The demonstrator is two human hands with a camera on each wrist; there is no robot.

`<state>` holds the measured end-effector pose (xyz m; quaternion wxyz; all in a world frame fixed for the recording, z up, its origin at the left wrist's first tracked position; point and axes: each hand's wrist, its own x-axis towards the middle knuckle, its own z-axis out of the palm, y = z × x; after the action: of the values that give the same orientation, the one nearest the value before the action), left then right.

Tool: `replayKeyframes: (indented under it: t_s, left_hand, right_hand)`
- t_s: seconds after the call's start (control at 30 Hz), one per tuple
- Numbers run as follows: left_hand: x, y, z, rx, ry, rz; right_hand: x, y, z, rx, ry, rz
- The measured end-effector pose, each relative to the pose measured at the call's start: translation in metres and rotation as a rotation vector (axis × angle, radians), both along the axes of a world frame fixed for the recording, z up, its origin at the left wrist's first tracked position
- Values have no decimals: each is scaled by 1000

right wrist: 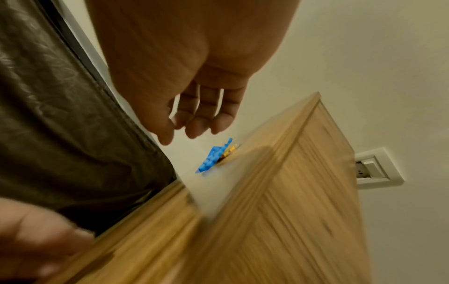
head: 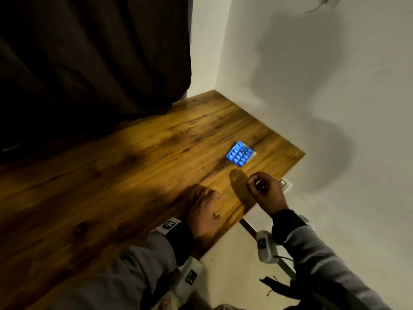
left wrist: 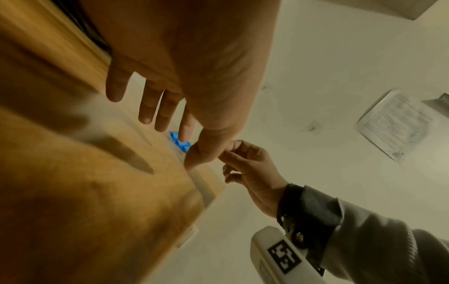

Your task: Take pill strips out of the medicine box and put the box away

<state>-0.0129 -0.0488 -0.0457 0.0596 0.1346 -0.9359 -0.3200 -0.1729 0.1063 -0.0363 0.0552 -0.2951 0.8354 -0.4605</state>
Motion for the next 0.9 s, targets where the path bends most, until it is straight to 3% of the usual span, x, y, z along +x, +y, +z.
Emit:
replayKeyframes:
  t_s: [0.23,0.33,0.4,0.5,0.63,0.77,0.83,0.9]
  left_hand:
    - [-33,-55,6,164,-41,-122]
    - [-49,-68,10,137,-70,-155]
    - [-61,-77,10,134,-80,-153]
    - [-83,-92,6,97,-69,-95]
    - [-111,-104,-8,4,-73,-30]
    - [-130,-102,-17,-78,-109,14]
    - [-137,-101,-17,-90,-111,67]
    - [-146,-103,-19,-104,-119,102]
  right_hand:
    - [-76,-64,-3,401,46,-183]
    - [-86,-85,-6,639,155,-107]
    - [-85,-95,-14,709,289,43]
    - [-88,-113,-21,639,357,356]
    - [-96,-137,-22,373,65,645]
    - [-109,-135,-4,197,-167,576]
    - [-121,-117,5,202,-41,455]
    - [-136,-93,5,367,139,303]
